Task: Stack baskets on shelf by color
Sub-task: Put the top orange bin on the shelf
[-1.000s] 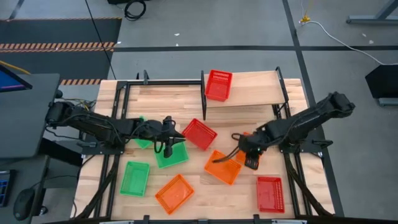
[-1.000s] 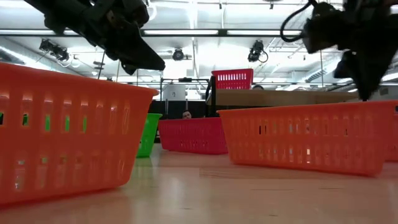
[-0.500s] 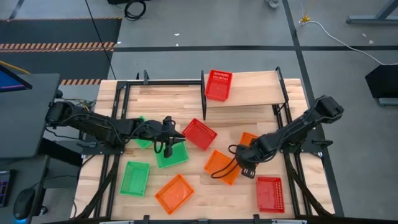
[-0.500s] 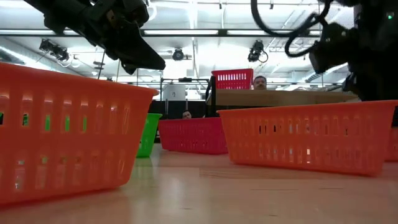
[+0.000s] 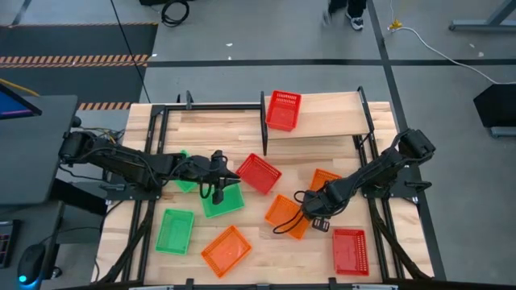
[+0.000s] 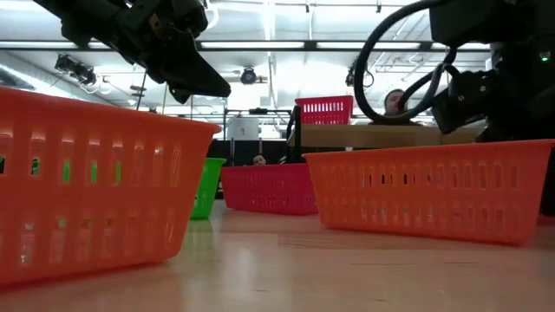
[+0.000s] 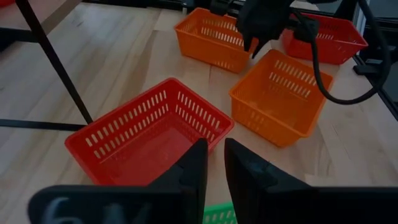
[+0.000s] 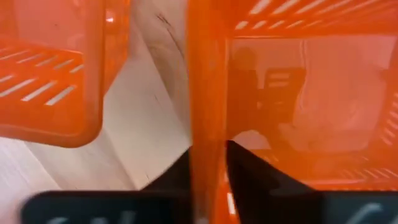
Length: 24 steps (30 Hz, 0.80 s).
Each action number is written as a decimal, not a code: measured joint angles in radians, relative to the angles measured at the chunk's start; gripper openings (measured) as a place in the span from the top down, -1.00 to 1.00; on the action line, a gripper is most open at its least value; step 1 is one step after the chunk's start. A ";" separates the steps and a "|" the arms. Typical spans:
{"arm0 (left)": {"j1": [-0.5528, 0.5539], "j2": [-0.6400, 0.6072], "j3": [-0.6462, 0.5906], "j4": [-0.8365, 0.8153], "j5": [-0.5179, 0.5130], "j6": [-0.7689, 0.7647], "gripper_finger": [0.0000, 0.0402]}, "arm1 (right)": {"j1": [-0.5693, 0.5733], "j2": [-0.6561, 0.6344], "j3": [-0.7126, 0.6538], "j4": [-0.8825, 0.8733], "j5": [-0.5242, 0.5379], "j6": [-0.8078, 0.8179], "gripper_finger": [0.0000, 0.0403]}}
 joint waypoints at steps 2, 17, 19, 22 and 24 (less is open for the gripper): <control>0.000 0.000 0.000 0.000 0.000 0.000 0.71 | -0.009 -0.017 0.000 -0.016 0.003 -0.013 0.91; -0.007 0.000 0.000 0.000 0.000 -0.027 0.73 | -0.121 -0.178 0.246 -0.350 0.055 -0.224 0.96; -0.011 0.000 0.000 -0.001 0.000 -0.027 0.73 | -0.132 -0.185 0.337 -0.452 0.088 -0.273 0.96; -0.011 0.000 0.000 -0.001 0.001 -0.027 0.73 | -0.151 -0.182 0.481 -0.603 0.161 -0.321 0.96; -0.011 0.000 0.000 -0.001 0.000 -0.026 0.73 | -0.169 -0.182 0.565 -0.683 0.217 -0.343 0.96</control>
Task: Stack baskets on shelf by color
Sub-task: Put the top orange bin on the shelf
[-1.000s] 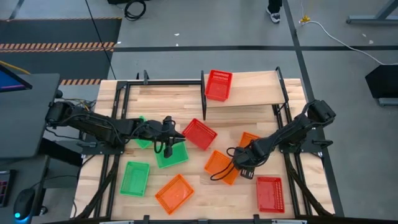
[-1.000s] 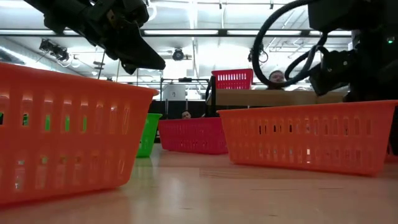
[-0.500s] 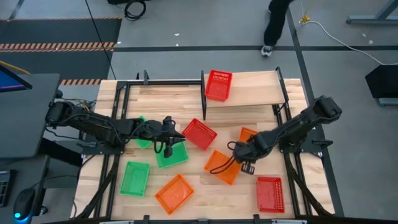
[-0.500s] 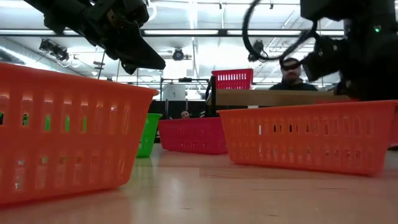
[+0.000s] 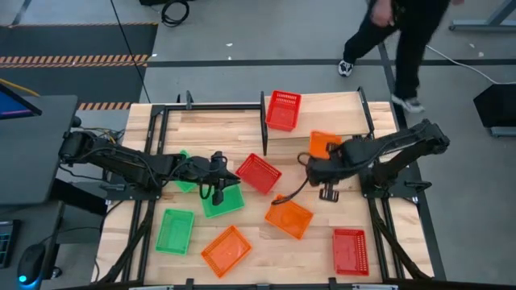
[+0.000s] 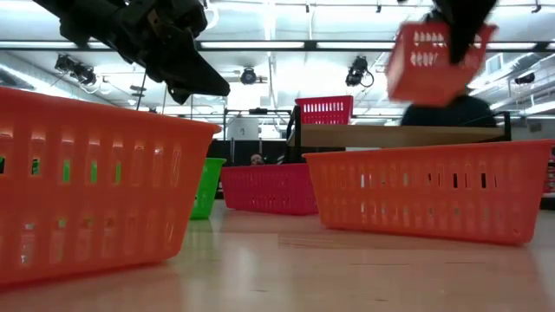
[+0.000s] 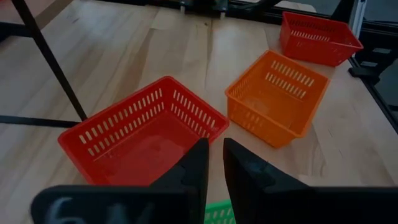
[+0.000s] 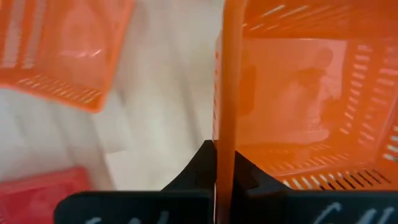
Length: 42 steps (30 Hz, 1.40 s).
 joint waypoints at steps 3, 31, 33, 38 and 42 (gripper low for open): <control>0.000 0.000 0.000 -0.001 0.000 0.000 0.71 | -0.038 0.000 0.099 -0.088 0.079 -0.040 0.96; -0.006 0.000 0.000 -0.013 0.000 -0.005 0.74 | -0.644 0.019 -0.037 0.056 0.033 -0.611 0.93; -0.006 0.000 0.000 -0.014 0.000 -0.006 0.73 | -0.663 0.018 -0.049 0.076 0.020 -0.614 0.93; -0.006 0.000 0.000 -0.014 0.000 -0.010 0.72 | -0.690 0.018 -0.088 0.136 0.001 -0.620 0.92; -0.016 0.000 0.000 -0.014 0.000 -0.021 0.74 | -0.699 0.018 -0.109 0.166 0.000 -0.621 0.83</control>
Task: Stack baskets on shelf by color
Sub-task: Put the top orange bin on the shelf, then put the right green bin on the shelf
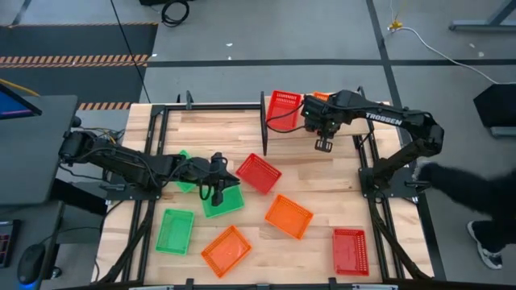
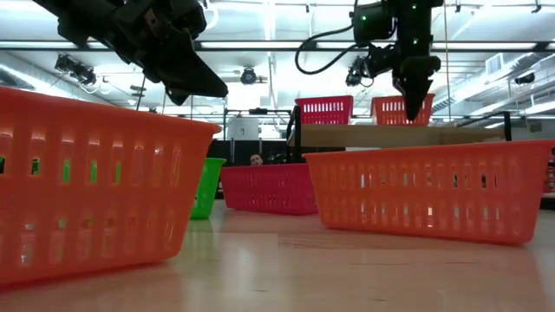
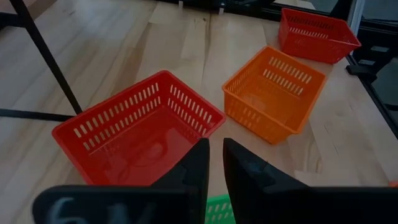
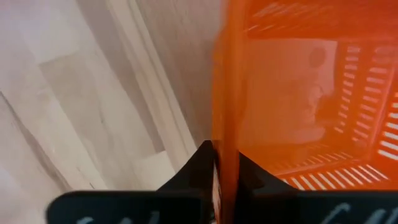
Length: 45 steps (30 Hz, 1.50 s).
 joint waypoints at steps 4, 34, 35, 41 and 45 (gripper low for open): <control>-0.006 0.000 0.000 0.000 0.001 0.003 0.74 | -0.004 0.000 -0.004 0.001 0.018 0.000 0.58; -0.016 0.000 0.000 -0.001 0.000 0.019 0.75 | 0.678 0.005 0.076 0.130 -0.205 0.594 -0.05; -0.016 0.000 0.000 -0.001 0.000 0.019 0.74 | 0.702 0.013 0.075 0.177 -0.177 0.583 -0.04; -0.021 0.000 0.000 -0.042 0.006 -0.005 0.75 | 0.761 0.105 0.075 0.389 -0.076 0.521 -0.04; -0.050 0.000 0.000 -0.166 0.072 0.034 0.71 | 0.761 0.183 0.075 0.429 -0.096 0.473 -0.04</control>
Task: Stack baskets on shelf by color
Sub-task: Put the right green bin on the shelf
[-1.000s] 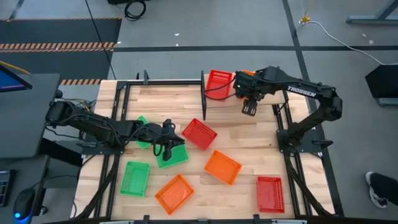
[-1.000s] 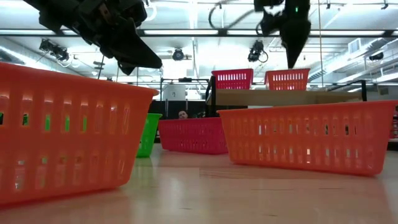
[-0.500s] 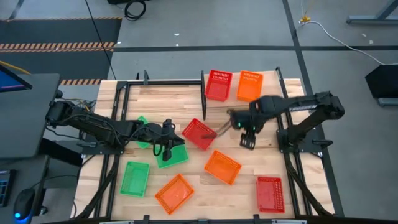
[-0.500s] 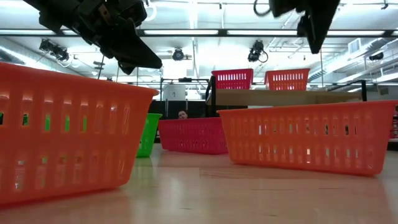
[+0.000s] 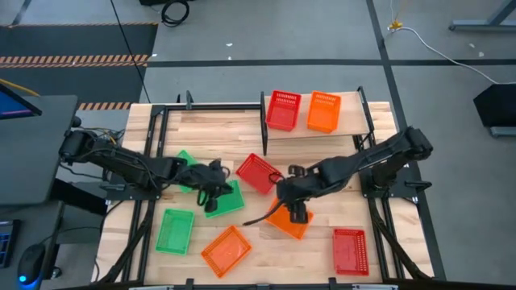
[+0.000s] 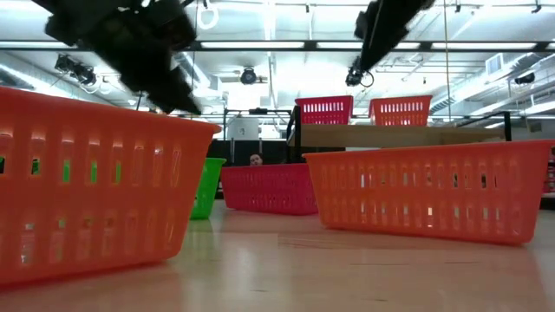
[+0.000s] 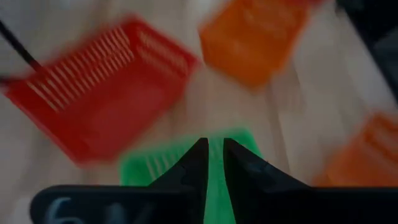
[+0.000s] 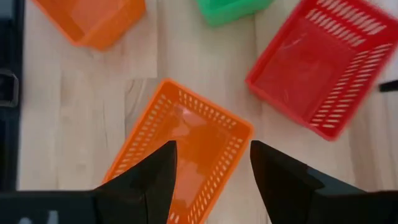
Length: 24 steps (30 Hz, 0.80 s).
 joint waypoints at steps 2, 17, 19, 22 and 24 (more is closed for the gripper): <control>-0.019 0.000 0.000 -0.083 0.012 0.003 0.67 | 0.000 0.035 0.000 0.007 -0.005 -0.025 -0.04; -0.115 0.000 0.042 -0.400 0.088 -0.197 0.30 | -0.019 0.091 -0.001 0.184 -0.005 -0.192 -0.04; -0.129 0.000 0.089 -0.486 0.087 -0.172 0.30 | -0.023 0.087 0.000 0.199 -0.006 -0.200 -0.04; -0.160 0.000 0.167 -0.629 0.087 -0.103 0.31 | -0.023 0.087 0.000 0.209 -0.006 -0.219 -0.04; -0.183 -0.001 0.213 -0.700 0.086 -0.020 0.32 | -0.023 0.087 0.000 0.214 -0.006 -0.226 -0.04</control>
